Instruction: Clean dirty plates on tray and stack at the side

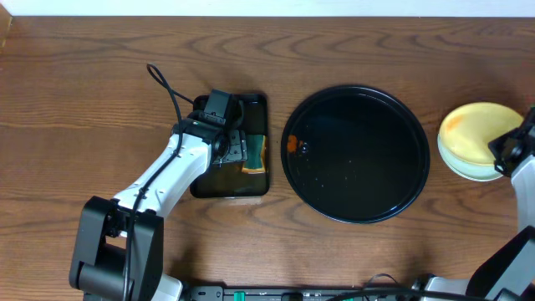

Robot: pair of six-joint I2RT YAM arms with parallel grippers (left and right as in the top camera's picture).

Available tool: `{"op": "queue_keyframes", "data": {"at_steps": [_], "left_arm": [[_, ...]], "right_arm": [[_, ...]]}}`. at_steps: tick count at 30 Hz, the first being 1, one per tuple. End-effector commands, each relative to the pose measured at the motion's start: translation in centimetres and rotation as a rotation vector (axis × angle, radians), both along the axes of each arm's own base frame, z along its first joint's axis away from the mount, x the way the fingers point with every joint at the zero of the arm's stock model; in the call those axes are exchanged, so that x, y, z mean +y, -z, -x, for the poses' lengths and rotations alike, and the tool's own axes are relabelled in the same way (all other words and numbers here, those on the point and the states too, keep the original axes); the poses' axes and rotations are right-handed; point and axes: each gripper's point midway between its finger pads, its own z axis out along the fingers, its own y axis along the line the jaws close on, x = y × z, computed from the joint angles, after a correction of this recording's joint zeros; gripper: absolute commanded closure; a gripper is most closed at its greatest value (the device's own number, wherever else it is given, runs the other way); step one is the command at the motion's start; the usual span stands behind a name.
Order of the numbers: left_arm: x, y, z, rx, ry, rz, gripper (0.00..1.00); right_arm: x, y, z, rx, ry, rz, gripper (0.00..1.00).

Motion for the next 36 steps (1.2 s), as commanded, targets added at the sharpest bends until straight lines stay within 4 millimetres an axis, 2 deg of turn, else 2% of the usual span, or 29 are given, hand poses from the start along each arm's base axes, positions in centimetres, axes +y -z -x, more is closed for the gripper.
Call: {"op": "queue_keyframes", "data": {"at_steps": [1,2,4,8,12,14,17,19,21,24,27,29,31,32,34,36], "left_arm": [[0.3,-0.2,-0.3,-0.011,-0.012,-0.015,0.20],[0.3,-0.2,-0.3,-0.011,-0.012,-0.015,0.20],[0.3,-0.3,-0.3,-0.011,-0.012,-0.014,0.20],[0.3,-0.3,-0.3,-0.013,-0.012,-0.015,0.20],[0.6,-0.7,-0.6,-0.025,-0.009,-0.014,0.20],[1.3,-1.3,-0.9,-0.042,-0.024,-0.011,0.20],[2.4,-2.4,-1.4,-0.069,-0.059,-0.004,0.20],[3.3,-3.0,-1.5,-0.076,-0.082,-0.004,0.20],[4.1,-3.4,-1.4,-0.072,-0.104,-0.005,0.20],[5.1,-3.6,-0.3,-0.041,-0.124,-0.014,0.20],[5.3,-3.9,0.9,-0.007,-0.120,-0.024,0.20],[5.2,-4.5,1.6,-0.006,-0.093,-0.030,0.20],[5.1,-5.2,2.0,-0.024,-0.081,-0.028,0.20],[5.0,-5.6,2.2,-0.037,-0.079,-0.024,0.20],[5.1,-6.3,2.8,-0.065,-0.078,-0.017,0.20],[5.3,-7.4,4.1,-0.114,-0.079,-0.005,0.20]], "right_arm": [[-0.3,0.4,0.2,-0.002,0.023,-0.014,0.75],[0.2,0.4,-0.6,-0.012,-0.036,-0.026,0.69],[1.2,0.3,-1.9,-0.036,-0.138,-0.045,0.64],[4.4,0.2,-4.3,-0.077,-0.355,-0.102,0.62],[8.8,0.1,-6.3,-0.091,-0.599,-0.137,0.60],[12.4,0.2,-7.2,-0.070,-0.789,-0.128,0.56],[16.4,0.5,-7.6,-0.019,-0.972,-0.101,0.55],[19.5,0.7,-7.6,0.017,-1.104,-0.083,0.50],[21.7,1.0,-7.3,0.045,-1.173,-0.077,0.41],[24.9,1.5,-6.2,0.086,-1.240,-0.114,0.40],[26.1,1.9,-5.1,0.121,-1.242,-0.156,0.41],[26.3,1.7,-4.6,0.130,-1.232,-0.173,0.37],[26.3,1.1,-4.0,0.130,-1.223,-0.179,0.24],[26.3,0.7,-3.7,0.126,-1.215,-0.181,0.20],[26.3,-0.3,-3.4,0.106,-1.211,-0.171,0.01],[26.0,-2.3,-2.9,0.065,-1.208,-0.116,0.01]]}}
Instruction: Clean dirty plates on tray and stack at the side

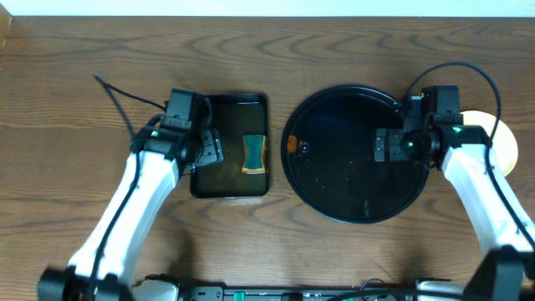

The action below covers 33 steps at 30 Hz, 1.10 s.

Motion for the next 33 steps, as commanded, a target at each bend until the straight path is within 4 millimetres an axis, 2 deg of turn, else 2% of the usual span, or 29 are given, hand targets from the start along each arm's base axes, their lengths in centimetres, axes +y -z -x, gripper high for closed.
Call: {"op": "queue_keyframes", "data": {"at_steps": [1,6,10,14,18,33], "left_arm": [[0.6,-1.1,2.1,-0.055,0.013,-0.011,0.20],[1.1,-2.6,4.4,-0.212,0.011,0.021,0.19],[1.4,-3.6,5.9,-0.328,-0.028,0.066,0.19],[1.7,-3.8,7.1,-0.376,-0.041,0.085,0.19],[1.7,-4.1,7.5,-0.384,-0.041,0.087,0.19],[1.7,-3.2,7.3,-0.344,-0.041,0.078,0.19]], "right_arm": [[-0.2,-3.4,0.6,-0.110,0.014,0.031,0.01],[-0.8,-6.0,2.9,-0.269,0.071,0.104,0.01],[-1.0,-6.5,5.2,-0.339,0.118,0.070,0.01],[-1.1,-6.4,6.8,-0.374,0.125,0.063,0.01],[-1.2,-6.2,7.4,-0.381,0.125,0.062,0.01],[-1.2,-5.6,7.4,-0.360,0.124,0.065,0.01]]}}
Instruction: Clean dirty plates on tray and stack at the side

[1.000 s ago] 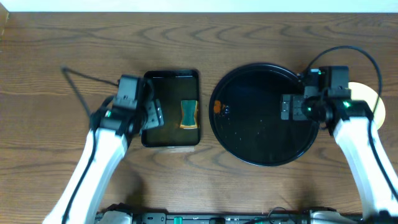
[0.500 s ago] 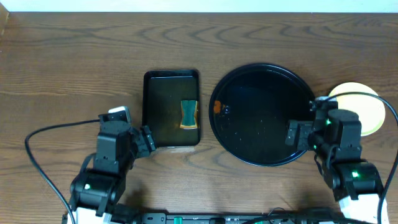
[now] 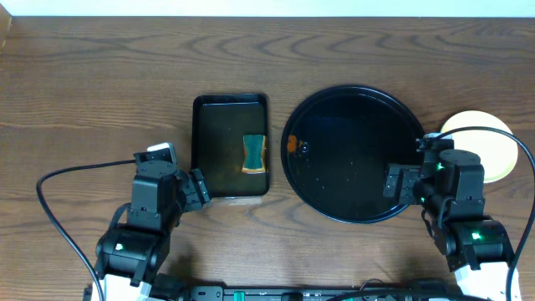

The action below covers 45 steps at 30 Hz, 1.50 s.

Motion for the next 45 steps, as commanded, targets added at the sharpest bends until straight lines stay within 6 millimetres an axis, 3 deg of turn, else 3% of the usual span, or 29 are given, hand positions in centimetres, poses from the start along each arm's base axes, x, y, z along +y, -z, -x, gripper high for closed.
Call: {"op": "queue_keyframes", "data": {"at_steps": [1,11,15,22,32,39,45], "left_arm": [[0.3,0.5,0.1,0.015,-0.017,-0.010,0.19],[0.3,1.2,0.0,0.047,-0.017,-0.016,0.19],[0.3,1.4,0.0,0.055,-0.017,-0.018,0.19],[0.3,1.5,0.0,0.060,-0.017,-0.019,0.19],[0.3,1.5,0.0,0.060,-0.017,-0.019,0.19],[0.3,1.5,0.0,0.060,-0.017,-0.019,0.19],[0.3,1.5,0.0,0.060,-0.017,-0.019,0.19]], "right_arm": [[-0.2,0.2,0.0,0.004,0.015,0.002,0.01],[-0.2,0.6,0.5,0.025,0.013,0.004,0.01],[-0.2,-0.1,0.7,-0.026,0.015,0.002,0.01],[-0.3,-4.1,0.9,-0.338,-0.003,0.005,0.01],[0.1,-6.0,1.8,-0.733,-0.014,-0.036,0.01],[0.1,-5.3,1.8,-0.912,-0.010,-0.053,0.01],[0.0,-3.0,1.8,-0.841,-0.007,-0.044,0.01]]}}
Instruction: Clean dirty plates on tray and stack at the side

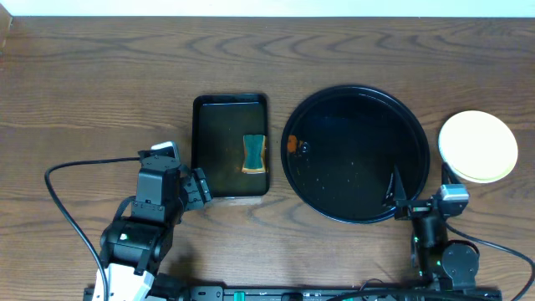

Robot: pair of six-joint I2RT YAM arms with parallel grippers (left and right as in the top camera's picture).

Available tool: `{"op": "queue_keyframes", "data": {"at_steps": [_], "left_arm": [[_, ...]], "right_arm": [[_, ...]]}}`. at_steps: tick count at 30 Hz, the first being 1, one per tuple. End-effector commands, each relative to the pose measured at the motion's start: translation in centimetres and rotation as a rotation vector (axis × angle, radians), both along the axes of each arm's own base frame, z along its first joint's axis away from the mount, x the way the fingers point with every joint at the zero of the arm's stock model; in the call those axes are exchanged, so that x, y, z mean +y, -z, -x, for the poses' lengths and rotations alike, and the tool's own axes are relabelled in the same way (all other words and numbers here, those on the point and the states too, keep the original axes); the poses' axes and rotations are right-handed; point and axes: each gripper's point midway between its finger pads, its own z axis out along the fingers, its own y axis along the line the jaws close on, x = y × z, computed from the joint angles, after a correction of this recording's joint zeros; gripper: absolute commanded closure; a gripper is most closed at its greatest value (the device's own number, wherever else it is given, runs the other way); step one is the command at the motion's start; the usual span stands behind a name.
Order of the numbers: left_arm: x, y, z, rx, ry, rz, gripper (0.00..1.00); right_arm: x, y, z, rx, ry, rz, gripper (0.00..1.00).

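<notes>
The round black tray (355,155) holds no plate, only a small orange speck (292,144) near its left rim. A stack of cream plates (477,146) sits on the table to its right. A green-and-tan sponge (254,154) lies in the black rectangular dish (219,150). My left gripper (197,187) stands open and empty by the dish's front-left corner. Drawn back at the round tray's front-right rim, my right gripper (399,196) looks open, with nothing in it.
The brown wooden table (100,92) runs to a white wall at the back. A black cable (75,167) loops left of the left arm. Both arm bases stand at the front edge.
My right arm has drawn back toward the front edge, so the whole plate stack now shows. The left arm has hardly moved. Plates, sponge and trays lie as before.
At first my left gripper was over the sponge in the rectangular dish and my right gripper was at the plate stack. Then the sponge lay free in the dish and the right gripper hung over the round tray. Both arms then drew back to the front.
</notes>
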Motion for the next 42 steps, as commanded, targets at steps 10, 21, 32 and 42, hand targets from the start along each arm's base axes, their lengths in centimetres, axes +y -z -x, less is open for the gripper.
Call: {"op": "queue_keyframes", "data": {"at_steps": [10,21,32,42], "left_arm": [[0.3,0.3,0.1,0.006,-0.017,-0.008,0.19],[0.3,0.3,0.1,0.006,-0.017,-0.009,0.19],[0.3,0.3,0.1,0.006,-0.017,-0.009,0.19],[0.3,0.3,0.1,0.008,-0.017,-0.009,0.19]], "right_arm": [[0.5,3.0,0.1,0.116,-0.020,0.052,0.01],[0.5,3.0,0.1,0.116,-0.021,0.052,0.01],[0.5,3.0,0.1,0.117,-0.021,0.052,0.01],[0.5,3.0,0.1,0.117,-0.021,0.052,0.01]]}}
